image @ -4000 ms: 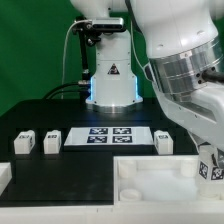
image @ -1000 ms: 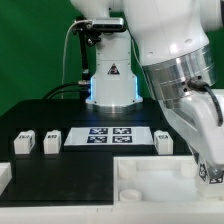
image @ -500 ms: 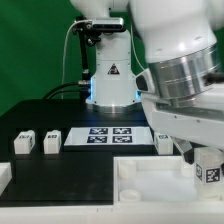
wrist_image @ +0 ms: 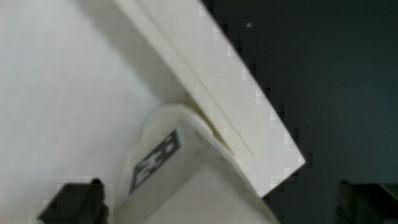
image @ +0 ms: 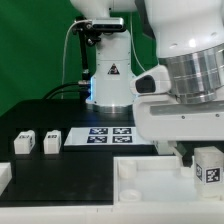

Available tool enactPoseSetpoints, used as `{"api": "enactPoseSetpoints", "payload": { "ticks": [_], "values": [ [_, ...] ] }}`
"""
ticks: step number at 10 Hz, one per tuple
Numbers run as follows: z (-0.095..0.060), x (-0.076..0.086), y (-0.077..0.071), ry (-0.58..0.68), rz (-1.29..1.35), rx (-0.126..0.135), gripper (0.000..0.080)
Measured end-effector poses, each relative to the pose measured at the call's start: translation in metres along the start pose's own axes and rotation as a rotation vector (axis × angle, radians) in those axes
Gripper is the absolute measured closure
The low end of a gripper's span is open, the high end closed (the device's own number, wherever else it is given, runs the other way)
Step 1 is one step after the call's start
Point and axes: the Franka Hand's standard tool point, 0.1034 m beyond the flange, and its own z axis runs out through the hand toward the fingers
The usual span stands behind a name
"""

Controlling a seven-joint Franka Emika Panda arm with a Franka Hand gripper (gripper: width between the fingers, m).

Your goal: Assemble one leg

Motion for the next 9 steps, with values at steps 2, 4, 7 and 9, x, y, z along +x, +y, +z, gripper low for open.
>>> {"api": "enactPoseSetpoints", "payload": {
  "ticks": [2,4,7,9],
  "values": [
    [0.0012,0.0044,0.006,0.028,-0.278,-0.01,0.0151],
    [0.0016,0.0034,0.0045,0.026,-0.23,-0.008,0.0258],
    [0.0019,0.003,0.0043,0.025,-0.025,0.001,0.0443],
    [0.0022,0.0035,0.0066,0.026,0.182,0.001,0.0503]
  ]
}}
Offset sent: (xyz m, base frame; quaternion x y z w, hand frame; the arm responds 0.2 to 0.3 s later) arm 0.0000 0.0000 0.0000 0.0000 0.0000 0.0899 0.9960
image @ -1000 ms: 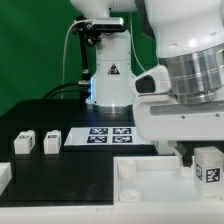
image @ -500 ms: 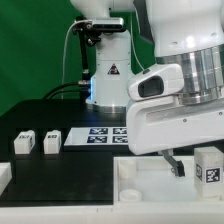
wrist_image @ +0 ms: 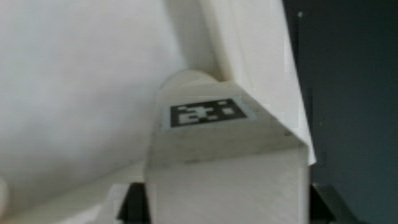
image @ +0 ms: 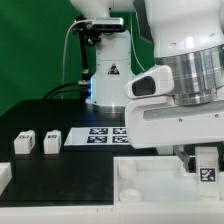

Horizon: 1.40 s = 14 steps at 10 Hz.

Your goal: Assemble one leg

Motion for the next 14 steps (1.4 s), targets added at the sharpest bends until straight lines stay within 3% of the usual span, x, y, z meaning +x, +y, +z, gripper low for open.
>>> {"api": "enactPoseSetpoints", "payload": {
  "ticks": [3,5,7,8,10,11,12,13,14],
  "values": [
    [0.001,0.0,0.005,-0.006,0.488,0.02,0.0503],
    [0.002,-0.004,0.008,-0.016,0.857,0.066,0.0502],
    [0.001,-0.006,0.009,-0.018,0.992,0.08,0.0502],
    [0.002,-0.006,0.009,-0.018,0.974,0.079,0.0502],
    [0.002,-0.006,0.009,-0.009,0.827,0.076,0.0221],
    [0.0,-0.005,0.007,-0.002,0.67,0.067,0.0221],
    [-0.004,-0.007,-0.002,-0.001,0.492,0.025,0.0165],
    [-0.006,-0.009,-0.011,0.008,0.345,0.011,0.0154],
    [-0.005,-0.009,-0.009,0.008,0.22,0.011,0.0154]
  ]
}}
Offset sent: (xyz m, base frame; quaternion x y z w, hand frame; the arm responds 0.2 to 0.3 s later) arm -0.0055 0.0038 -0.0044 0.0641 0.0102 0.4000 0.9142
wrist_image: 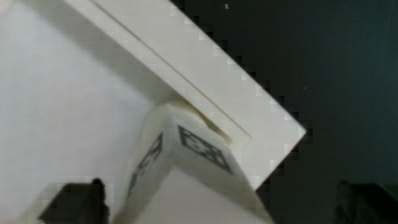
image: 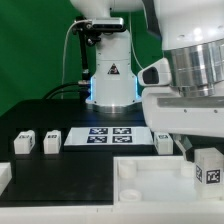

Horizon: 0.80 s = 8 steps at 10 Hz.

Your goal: Assemble one leg

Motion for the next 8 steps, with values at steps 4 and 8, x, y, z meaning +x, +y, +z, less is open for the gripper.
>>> {"api": "enactPoseSetpoints", "payload": {
  "ticks": [4,8],
  "values": [
    [0.0003,-0.0015,-0.0017,0.02,-0.578,-0.056,0.015],
    [0.0016,0.0055,0.0057,0.014,-0.661,-0.053,0.0373]
  ]
}}
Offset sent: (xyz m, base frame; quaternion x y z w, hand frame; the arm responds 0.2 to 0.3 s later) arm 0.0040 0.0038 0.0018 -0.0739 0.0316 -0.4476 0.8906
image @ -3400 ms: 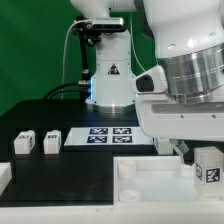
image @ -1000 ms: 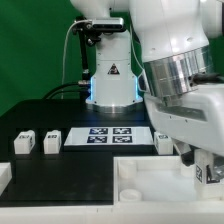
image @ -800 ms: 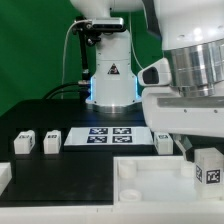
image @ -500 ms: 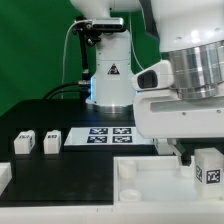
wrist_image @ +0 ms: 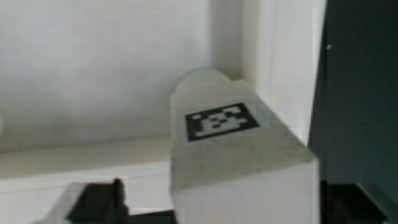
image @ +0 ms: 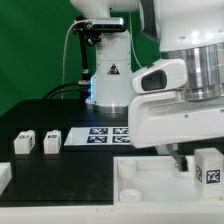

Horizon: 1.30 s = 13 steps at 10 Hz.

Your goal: Assemble one leg

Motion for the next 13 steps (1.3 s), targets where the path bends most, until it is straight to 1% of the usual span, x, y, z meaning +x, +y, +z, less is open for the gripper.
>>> {"api": "enactPoseSetpoints", "payload": {
  "ticks": [1,2,5,7,8,9,10,11,13],
  "values": [
    [0.0001,-0.0001,-0.0001,0.0,0.056,0.001,0.0373],
    [0.0001,0.0001,0.0009,0.0,0.152,0.0,0.0506],
    [0.0005,0.0,0.003,0.003,0.526,-0.01,0.0505],
    [0.0018,-0.0019,0.004,0.012,0.902,-0.018,0.0505],
    [0.0014,-0.0037,0.0057,0.022,1.125,0.007,0.0505],
    [0.0014,-0.0068,0.0064,0.031,1.328,0.051,0.0505],
    [0.001,-0.0078,0.0066,0.021,1.419,0.071,0.0505],
    [0.0012,-0.0082,0.0066,0.012,1.494,0.078,0.0505],
    [0.002,-0.0086,0.006,0.012,1.453,0.077,0.0505]
  ]
}}
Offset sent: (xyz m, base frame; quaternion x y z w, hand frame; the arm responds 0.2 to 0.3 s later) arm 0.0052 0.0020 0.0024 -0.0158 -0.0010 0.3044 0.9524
